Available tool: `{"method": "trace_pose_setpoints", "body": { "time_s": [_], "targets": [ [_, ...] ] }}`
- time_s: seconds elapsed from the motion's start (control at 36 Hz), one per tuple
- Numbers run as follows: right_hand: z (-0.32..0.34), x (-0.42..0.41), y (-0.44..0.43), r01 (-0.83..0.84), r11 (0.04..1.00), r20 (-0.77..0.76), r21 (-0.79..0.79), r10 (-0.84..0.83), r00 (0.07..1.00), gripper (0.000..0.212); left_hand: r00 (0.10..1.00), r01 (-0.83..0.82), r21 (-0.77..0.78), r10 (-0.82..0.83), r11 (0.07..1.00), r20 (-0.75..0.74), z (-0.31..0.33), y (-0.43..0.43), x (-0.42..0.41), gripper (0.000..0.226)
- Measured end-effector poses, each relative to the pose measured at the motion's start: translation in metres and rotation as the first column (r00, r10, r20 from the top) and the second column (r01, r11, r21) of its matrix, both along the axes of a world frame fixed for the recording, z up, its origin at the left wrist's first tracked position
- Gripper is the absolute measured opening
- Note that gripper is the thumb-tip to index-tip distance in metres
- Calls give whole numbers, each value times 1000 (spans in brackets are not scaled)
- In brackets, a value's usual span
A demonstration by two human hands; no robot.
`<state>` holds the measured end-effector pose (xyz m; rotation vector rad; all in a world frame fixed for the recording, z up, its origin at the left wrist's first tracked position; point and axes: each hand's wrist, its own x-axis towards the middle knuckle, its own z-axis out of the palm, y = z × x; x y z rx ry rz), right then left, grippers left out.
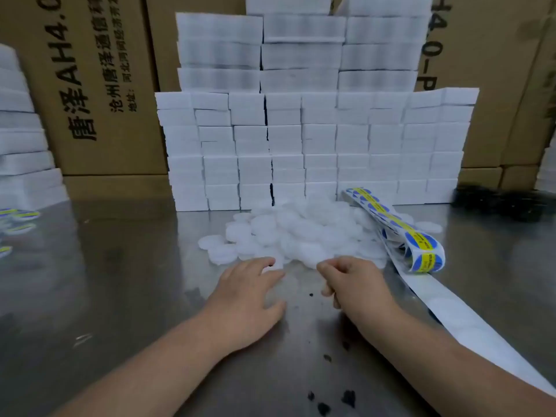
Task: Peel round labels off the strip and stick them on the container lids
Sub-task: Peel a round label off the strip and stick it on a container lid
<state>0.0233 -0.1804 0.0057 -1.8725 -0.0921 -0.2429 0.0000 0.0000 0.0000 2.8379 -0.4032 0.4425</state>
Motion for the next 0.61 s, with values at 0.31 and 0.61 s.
{"method": "trace_pose_setpoints", "body": {
  "time_s": [0.31,0.61],
  "targets": [
    [0,6,-5,110,989,26,-103,-108,994,50,992,-102,30,104,994,-71,-2,5,8,37],
    [0,4,-1,53,986,78,-159,-40,996,26,997,-62,-125,67,990,33,0,7,9,14]
  ]
}}
